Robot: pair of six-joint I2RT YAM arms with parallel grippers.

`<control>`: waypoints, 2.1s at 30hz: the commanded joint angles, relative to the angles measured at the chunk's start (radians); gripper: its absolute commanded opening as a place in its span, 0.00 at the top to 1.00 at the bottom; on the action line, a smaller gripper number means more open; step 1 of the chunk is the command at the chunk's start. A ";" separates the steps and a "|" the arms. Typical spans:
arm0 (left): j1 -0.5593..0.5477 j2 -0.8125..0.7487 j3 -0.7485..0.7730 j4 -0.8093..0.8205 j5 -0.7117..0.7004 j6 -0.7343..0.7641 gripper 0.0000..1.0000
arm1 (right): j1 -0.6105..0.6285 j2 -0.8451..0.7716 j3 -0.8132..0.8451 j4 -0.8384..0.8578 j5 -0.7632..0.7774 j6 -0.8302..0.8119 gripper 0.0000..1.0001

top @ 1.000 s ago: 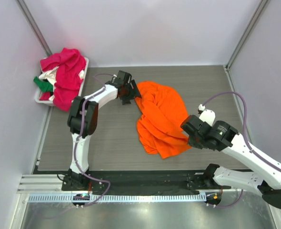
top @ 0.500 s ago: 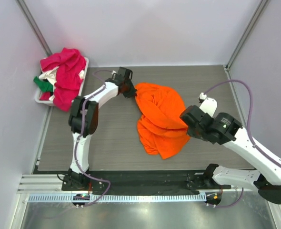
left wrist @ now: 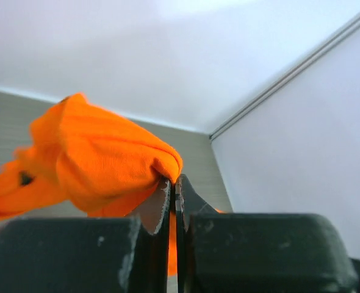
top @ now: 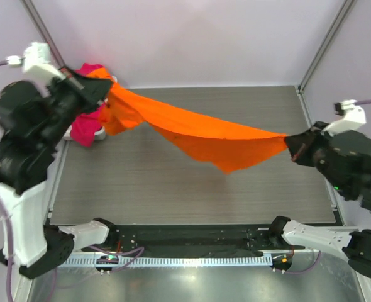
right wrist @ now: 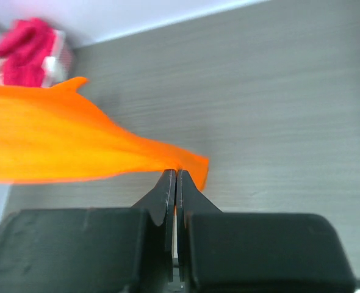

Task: Fold and stack the t-shirts
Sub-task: Flatten the tshirt out

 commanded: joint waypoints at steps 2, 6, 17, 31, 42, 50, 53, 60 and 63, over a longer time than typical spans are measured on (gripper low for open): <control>0.003 -0.039 0.125 -0.250 0.028 0.067 1.00 | 0.001 -0.091 0.094 0.063 -0.172 -0.232 0.99; 0.001 -0.064 0.244 -0.272 0.069 0.067 1.00 | -0.011 -0.131 0.153 0.120 -0.267 -0.285 0.99; 0.003 0.198 0.323 -0.238 0.046 -0.002 0.92 | -0.077 0.155 0.200 0.113 0.231 -0.190 0.99; 0.259 0.663 -0.003 -0.235 0.324 -0.054 0.00 | -0.597 0.918 0.327 0.051 -0.161 -0.184 0.00; 0.155 0.295 -0.703 0.034 0.127 0.007 0.10 | -0.557 0.535 -0.552 0.545 -0.457 -0.098 0.00; 0.110 0.217 -0.981 0.199 0.121 -0.060 0.32 | -0.557 0.494 -0.744 0.665 -0.588 -0.096 0.00; 0.110 0.250 -1.021 0.253 0.130 -0.077 0.35 | -0.557 0.484 -0.767 0.671 -0.603 -0.102 0.00; 0.107 0.335 -1.079 0.320 0.135 -0.109 0.44 | -0.559 0.475 -0.807 0.674 -0.598 -0.121 0.00; 0.103 0.338 -1.102 0.329 0.121 -0.112 0.45 | -0.562 0.475 -0.817 0.674 -0.595 -0.128 0.00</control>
